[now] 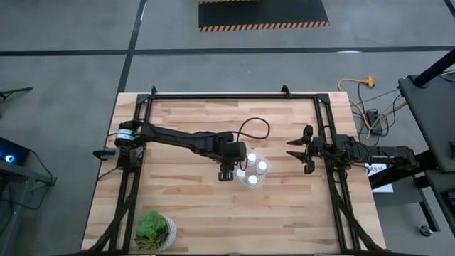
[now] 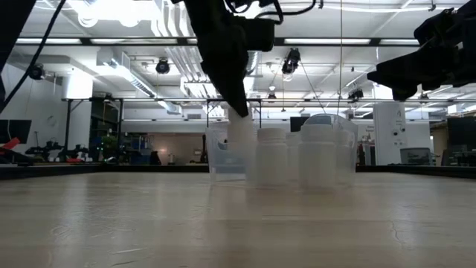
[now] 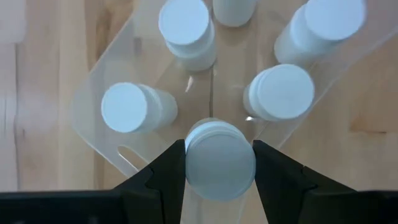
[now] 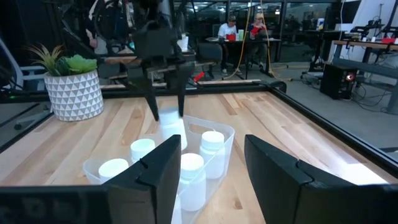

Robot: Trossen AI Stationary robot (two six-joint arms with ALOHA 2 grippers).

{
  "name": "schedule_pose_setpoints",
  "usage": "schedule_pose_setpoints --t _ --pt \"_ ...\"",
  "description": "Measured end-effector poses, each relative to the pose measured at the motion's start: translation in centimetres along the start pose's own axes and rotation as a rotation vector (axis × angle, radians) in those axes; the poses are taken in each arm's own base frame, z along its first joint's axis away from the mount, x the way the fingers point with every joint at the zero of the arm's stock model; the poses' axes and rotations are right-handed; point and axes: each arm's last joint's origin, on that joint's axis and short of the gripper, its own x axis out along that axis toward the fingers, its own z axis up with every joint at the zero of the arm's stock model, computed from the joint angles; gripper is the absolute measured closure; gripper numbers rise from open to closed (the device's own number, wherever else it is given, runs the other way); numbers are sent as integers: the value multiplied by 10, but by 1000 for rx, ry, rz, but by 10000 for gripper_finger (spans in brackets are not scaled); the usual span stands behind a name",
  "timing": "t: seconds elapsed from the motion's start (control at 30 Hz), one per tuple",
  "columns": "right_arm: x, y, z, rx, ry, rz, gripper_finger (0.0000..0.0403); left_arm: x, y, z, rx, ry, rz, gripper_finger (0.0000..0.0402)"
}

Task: Pick and place pill bottles into a basket
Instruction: Put the white pill bottle into the transparent bin, then return to Home Position

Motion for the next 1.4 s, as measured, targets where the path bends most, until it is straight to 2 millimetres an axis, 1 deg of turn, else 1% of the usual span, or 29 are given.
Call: schedule_pose_setpoints --t 0.23,0.47,0.73,0.93,1.03,1.13,1.23,1.33,1.4 --pt "0 0 0 -1 0 0 236 18 -2 -2 3 45 3 258" --pt "0 0 0 0 0 0 236 32 -3 -6 11 92 5 258" --pt "0 0 0 0 1 1 236 33 -3 -6 11 97 5 257" --pt "0 0 0 -1 1 0 236 33 -3 -9 12 127 6 203" --pt "0 0 0 0 1 0 236 33 -3 -11 14 142 7 189" --pt "0 0 0 0 1 0 236 30 -2 -12 15 151 7 185" --pt "0 0 0 -1 1 0 236 19 -1 -10 11 120 6 184" --pt "0 0 0 0 1 0 236 6 1 -7 12 75 3 183" --pt "0 0 0 -1 -1 0 236 -8 2 -5 10 34 2 183"
